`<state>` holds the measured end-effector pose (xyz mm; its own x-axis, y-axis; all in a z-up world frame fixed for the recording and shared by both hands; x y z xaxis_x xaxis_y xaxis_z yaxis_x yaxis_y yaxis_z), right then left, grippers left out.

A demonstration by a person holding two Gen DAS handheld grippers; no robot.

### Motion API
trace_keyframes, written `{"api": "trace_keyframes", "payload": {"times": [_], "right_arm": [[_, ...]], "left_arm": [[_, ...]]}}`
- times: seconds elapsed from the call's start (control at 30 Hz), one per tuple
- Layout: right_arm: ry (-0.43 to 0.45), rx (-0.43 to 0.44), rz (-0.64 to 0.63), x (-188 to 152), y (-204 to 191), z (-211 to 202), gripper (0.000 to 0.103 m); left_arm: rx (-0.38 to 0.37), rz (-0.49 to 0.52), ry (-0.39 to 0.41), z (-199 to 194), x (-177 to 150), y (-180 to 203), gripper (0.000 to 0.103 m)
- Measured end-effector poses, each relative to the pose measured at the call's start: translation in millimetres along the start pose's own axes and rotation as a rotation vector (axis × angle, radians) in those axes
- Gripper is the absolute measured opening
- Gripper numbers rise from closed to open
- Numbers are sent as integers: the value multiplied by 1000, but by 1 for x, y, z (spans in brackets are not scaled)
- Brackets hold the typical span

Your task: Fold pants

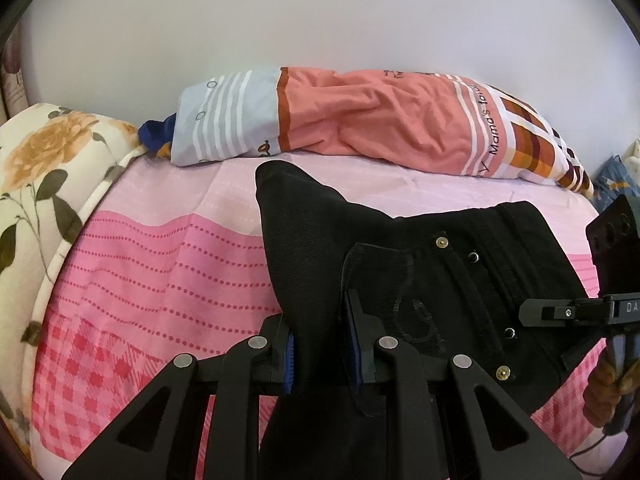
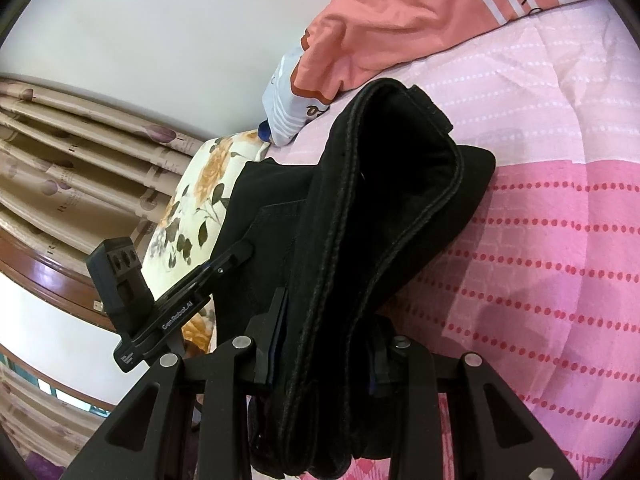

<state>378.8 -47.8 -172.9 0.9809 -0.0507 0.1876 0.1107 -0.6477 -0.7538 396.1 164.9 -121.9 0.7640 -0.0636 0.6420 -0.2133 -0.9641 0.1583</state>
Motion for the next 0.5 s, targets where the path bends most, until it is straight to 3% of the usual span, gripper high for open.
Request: {"api": "trace_keyframes", "payload": {"times": [0.5], "right_arm": [[-3, -12, 24, -3, 8, 4, 30]], "left_arm": [[8, -19, -14, 14, -13, -15, 25]]}}
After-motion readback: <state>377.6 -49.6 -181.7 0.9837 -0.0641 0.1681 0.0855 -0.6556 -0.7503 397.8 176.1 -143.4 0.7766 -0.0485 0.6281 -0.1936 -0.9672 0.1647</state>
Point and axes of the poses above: each gripper's, at about its wrist camera, not at the fingertips, and z roughly the way its jaws point, y to its right, x to its top, the point moved 8 cm from there along z, roughly the way its jaws point, and after that the axes turned 5 degrees about -x, right-handed, at the moved point
